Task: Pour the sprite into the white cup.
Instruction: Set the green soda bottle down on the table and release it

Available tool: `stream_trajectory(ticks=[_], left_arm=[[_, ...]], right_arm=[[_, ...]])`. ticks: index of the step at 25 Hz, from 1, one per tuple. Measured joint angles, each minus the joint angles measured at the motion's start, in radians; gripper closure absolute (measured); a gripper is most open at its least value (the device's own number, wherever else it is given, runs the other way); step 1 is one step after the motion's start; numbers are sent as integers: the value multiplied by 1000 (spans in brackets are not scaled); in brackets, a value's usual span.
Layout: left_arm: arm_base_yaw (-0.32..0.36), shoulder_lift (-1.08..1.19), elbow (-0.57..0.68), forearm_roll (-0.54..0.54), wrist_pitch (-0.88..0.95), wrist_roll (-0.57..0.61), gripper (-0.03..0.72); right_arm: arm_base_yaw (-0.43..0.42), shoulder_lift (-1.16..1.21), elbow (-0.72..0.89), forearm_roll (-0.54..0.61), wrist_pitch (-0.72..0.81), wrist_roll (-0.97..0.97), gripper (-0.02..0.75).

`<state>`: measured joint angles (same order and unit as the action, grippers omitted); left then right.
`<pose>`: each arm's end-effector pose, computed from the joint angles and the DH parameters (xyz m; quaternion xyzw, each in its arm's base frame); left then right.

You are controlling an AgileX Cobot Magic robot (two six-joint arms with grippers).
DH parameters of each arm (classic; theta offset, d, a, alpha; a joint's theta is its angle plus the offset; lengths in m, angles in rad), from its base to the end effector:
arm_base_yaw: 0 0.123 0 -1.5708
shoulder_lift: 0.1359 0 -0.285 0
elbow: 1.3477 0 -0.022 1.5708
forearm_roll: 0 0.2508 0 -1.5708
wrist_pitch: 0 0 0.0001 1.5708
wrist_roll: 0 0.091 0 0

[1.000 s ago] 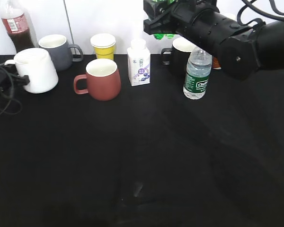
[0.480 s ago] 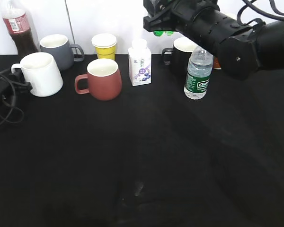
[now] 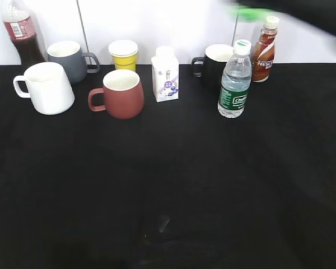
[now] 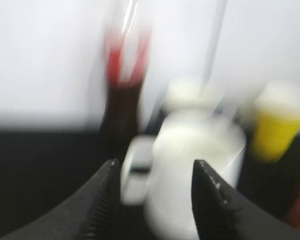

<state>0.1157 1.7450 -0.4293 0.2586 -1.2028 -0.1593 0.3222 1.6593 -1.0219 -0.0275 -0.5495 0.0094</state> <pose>0.2808 0.0108 0.1622 0.0187 0.7195 -0.0689 0.6908 0.3597 0.1215 0.2883 -0.1234 0.6966 0.1135 0.6976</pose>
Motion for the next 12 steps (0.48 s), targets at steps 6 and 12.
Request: stream_trajectory(ticks=[6,12], left_arm=[[0,-331,1,203,387,-126,319],[-35,-381,1,382,568,-302,319]], right_arm=[[-280,74,209,9,-100,1,344],[-283,551,88,5,-484,19,344]])
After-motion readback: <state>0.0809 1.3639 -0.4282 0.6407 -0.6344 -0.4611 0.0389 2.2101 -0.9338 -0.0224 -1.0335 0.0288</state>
